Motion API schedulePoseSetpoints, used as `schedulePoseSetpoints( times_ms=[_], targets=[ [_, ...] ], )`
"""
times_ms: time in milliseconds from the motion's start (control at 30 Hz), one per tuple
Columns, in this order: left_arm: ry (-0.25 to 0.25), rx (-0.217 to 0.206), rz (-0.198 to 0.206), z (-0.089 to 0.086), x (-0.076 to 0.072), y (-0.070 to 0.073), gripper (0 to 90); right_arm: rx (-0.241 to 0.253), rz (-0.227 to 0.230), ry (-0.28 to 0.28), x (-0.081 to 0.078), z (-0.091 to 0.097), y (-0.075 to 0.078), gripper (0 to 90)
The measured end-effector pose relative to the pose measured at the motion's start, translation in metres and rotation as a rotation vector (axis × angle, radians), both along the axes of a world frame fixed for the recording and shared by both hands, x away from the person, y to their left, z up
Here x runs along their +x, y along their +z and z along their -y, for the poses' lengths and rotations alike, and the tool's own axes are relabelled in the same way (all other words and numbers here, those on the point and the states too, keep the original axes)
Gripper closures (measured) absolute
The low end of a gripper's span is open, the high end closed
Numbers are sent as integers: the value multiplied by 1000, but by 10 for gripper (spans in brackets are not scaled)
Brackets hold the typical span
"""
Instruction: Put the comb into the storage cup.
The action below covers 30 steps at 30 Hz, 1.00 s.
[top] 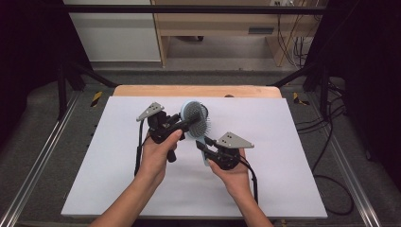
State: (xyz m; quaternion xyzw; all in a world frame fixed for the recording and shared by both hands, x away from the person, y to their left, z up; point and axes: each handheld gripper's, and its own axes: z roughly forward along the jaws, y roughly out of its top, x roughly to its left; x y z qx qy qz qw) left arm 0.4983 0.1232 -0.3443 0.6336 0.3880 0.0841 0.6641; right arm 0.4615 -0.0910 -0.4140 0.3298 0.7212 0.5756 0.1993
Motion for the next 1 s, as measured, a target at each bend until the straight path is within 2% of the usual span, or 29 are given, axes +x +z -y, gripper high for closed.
schedulePoseSetpoints(
  times_ms=[100,200,300,367,433,500,600,667,733,800,867,1000],
  targets=[
    [4,26,15,1,1,-1,528,7,3,-13,-1,4,1,620],
    [11,25,26,0,2,-2,528,26,-16,-28,1,8,2,532],
    [26,22,43,-2,3,-1,528,30,-41,-13,3,13,1,408],
    [35,12,48,-4,4,1,527,11,-70,4,4,15,0,294],
    [42,7,55,-6,4,3,527,-15,-106,24,5,19,-2,219],
    [48,15,80,-7,3,8,527,-13,-136,24,7,25,-6,144],
    [62,21,113,-10,-1,18,526,-11,-148,-3,9,34,-8,99],
    [72,15,110,-12,-1,25,526,6,-163,-29,10,41,-8,110],
    [79,4,111,-16,-1,35,526,18,-152,-55,8,48,-5,112],
    [94,9,143,-19,-1,47,526,-2,-129,-48,4,56,-2,87],
    [109,11,176,-20,-1,58,526,0,-114,-74,0,66,-1,96],
    [121,-20,192,-19,-1,74,525,5,-125,-131,-9,81,-5,85]
  ],
)
